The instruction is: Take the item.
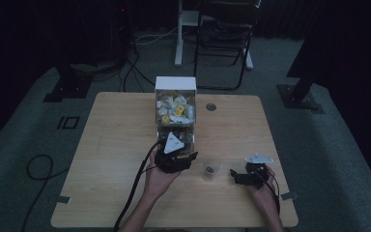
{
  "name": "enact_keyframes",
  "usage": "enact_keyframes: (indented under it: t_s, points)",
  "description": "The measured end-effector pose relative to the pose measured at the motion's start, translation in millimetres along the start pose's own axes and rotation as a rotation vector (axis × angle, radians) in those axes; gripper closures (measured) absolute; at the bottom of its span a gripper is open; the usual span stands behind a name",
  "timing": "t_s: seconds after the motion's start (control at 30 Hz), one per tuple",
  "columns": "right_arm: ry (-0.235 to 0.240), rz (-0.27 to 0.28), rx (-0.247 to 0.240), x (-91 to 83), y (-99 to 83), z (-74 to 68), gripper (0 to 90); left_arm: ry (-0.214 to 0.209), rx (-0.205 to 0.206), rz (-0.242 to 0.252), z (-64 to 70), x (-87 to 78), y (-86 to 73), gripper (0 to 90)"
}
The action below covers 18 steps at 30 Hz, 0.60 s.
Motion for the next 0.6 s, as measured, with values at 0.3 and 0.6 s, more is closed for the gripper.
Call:
enact_keyframes:
  t_s: [0.3, 0.6]
  points:
    - [-0.001, 0.0, 0.0, 0.0, 0.0, 0.0, 13.1, 0.044, -0.03, 0.008, -17.4, -10.5, -6.0, 49.9]
    - [0.0, 0.0, -0.001, 0.0, -0.1, 0.1, 13.0, 0.14, -0.073, 0.018, -45.2, -24.6, -16.0, 47.3]
Point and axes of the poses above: each handheld gripper's, and its own axes: x roughly forward along the jaws, y roughly out of its top, z roughly to its right, the point moved 3 cm from there along x, roughly forward along the jaws, and after that the axes turned 10 degrees about z, right-handed, at the moved point
